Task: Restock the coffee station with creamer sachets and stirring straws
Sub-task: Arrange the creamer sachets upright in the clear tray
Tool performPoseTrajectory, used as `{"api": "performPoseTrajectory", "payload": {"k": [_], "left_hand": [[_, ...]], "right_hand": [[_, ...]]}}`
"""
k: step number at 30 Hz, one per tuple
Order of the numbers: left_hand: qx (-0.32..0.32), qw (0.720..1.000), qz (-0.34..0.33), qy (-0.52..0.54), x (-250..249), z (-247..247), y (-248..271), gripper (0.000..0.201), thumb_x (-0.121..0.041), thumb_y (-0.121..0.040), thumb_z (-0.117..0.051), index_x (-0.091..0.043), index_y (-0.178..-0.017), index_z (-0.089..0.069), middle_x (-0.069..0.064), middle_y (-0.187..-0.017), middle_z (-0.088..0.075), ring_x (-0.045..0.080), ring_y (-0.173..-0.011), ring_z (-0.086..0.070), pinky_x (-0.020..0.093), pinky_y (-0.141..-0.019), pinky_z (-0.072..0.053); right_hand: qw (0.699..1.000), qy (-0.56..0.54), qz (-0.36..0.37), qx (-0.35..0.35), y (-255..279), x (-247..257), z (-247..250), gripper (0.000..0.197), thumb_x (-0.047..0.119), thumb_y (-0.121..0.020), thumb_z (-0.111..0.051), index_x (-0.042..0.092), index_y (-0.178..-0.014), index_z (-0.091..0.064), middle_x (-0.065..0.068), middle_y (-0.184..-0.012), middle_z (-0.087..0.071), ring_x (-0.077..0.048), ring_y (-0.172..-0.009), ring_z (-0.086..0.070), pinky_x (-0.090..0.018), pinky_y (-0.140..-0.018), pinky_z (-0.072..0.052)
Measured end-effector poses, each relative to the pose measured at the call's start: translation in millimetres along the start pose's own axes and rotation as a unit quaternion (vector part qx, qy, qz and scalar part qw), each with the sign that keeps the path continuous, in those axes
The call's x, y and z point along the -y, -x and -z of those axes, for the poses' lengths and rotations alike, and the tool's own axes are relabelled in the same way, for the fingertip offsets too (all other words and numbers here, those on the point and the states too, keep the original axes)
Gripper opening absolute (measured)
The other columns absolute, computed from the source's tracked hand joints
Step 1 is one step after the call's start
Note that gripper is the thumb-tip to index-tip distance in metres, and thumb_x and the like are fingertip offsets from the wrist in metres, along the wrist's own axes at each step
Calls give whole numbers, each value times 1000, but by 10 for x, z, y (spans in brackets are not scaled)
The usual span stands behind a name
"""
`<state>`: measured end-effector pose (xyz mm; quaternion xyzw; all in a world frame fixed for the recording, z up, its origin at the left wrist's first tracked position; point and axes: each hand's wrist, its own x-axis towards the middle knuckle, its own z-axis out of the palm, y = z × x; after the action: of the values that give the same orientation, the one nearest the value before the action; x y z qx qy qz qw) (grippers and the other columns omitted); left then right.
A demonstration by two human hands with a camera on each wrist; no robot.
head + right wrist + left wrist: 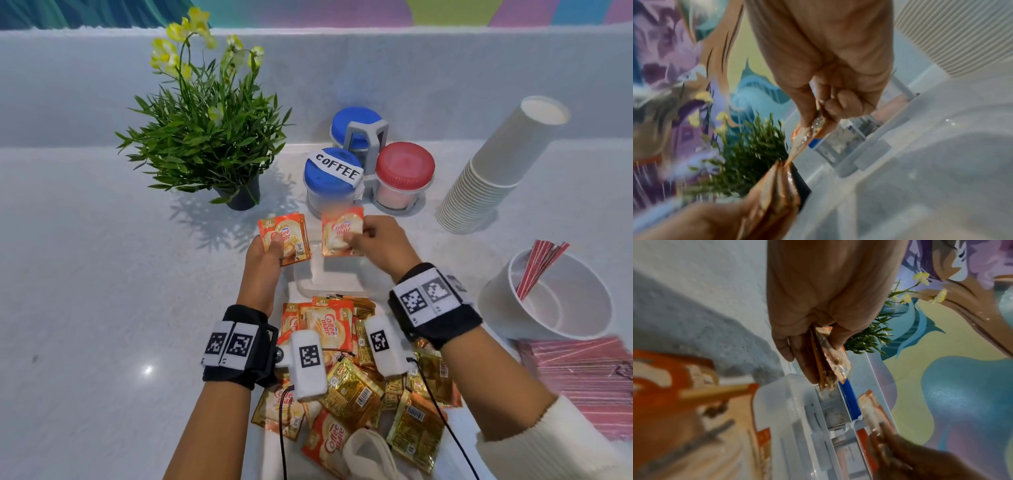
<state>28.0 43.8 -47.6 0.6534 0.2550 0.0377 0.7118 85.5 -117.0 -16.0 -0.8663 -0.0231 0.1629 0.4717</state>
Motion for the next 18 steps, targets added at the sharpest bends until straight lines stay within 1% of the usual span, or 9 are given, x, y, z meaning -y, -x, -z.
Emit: {"api": "performPoseTrajectory", "payload": {"k": [1, 3, 4, 5, 8, 10, 13, 16, 18], "left_hand": [[-8, 1000, -1, -3, -9, -7, -5, 32, -21, -100, -38, -4, -125, -50, 10, -117, -63, 23, -109, -60, 36, -99, -46], [-11, 1000, -10, -10, -33, -46, -9, 33, -21, -100, -38, -5, -127, -47, 13, -122, -61, 25, -111, -60, 40, -100, -46], [-7, 1000, -16, -12, -45, -73, -5, 32, -21, -100, -38, -5, -126, -47, 12, -122, -61, 25, -110, -60, 40, -97, -48], [0, 1000, -24, -15, -65, -101, 9, 29, -21, -100, -38, -7, -124, -47, 10, -121, -61, 24, -107, -60, 37, -92, -50], [27, 998, -48, -27, -122, -191, 64, 21, -24, -102, -31, -17, -116, -44, 5, -112, -59, 15, -91, -59, 23, -70, -48], [48, 997, -58, -30, -161, -239, 105, 24, -32, -102, -26, -19, -114, -42, 2, -107, -59, 10, -85, -59, 22, -66, -46], [75, 993, -83, -48, -182, -266, 153, 25, -39, -100, -26, -21, -113, -38, -6, -99, -57, 8, -86, -58, 23, -71, -48], [94, 987, -103, -75, -169, -264, 133, 21, -35, -100, -31, -21, -114, -36, -11, -99, -56, 13, -93, -58, 26, -80, -47], [109, 984, -114, -85, -159, -261, 114, 14, -32, -100, -33, -25, -112, -37, -15, -100, -55, 7, -95, -58, 24, -84, -46]], "right_hand": [[999, -46, 12, -3, 32, 46, 61, 23, 11, -88, -59, 3, -108, -65, -10, -103, -69, -9, -81, -60, -21, -75, -43], [993, -114, 27, 20, 88, 132, 121, 17, 7, -88, -59, 5, -104, -64, -2, -82, -66, 7, -56, -56, -8, -55, -41], [992, -120, 31, 37, 107, 165, 119, 13, 5, -88, -58, 6, -100, -63, 2, -71, -60, 7, -46, -53, -7, -47, -38], [992, -107, 35, 49, 110, 182, 102, 9, 6, -88, -59, 5, -96, -63, 3, -65, -55, 3, -43, -50, -10, -45, -37], [997, -41, 43, 55, 85, 180, -1, 16, 10, -86, -61, 2, -99, -66, 4, -59, -52, -2, -45, -47, -19, -48, -38], [997, -38, 44, 52, 75, 179, -59, 19, 10, -86, -62, 2, -102, -66, 5, -58, -53, -3, -44, -49, -19, -47, -42], [995, -66, 41, 55, 84, 201, -106, 20, 6, -85, -63, 0, -103, -63, 0, -58, -53, -12, -50, -50, -19, -47, -46], [992, -115, 22, 54, 65, 200, -107, 24, 2, -81, -65, 5, -104, -57, -2, -59, -52, -12, -48, -52, -19, -46, -47], [989, -139, 14, 47, 43, 186, -95, 26, 0, -79, -67, 6, -101, -54, -1, -64, -52, -14, -50, -53, -23, -50, -48]]}}
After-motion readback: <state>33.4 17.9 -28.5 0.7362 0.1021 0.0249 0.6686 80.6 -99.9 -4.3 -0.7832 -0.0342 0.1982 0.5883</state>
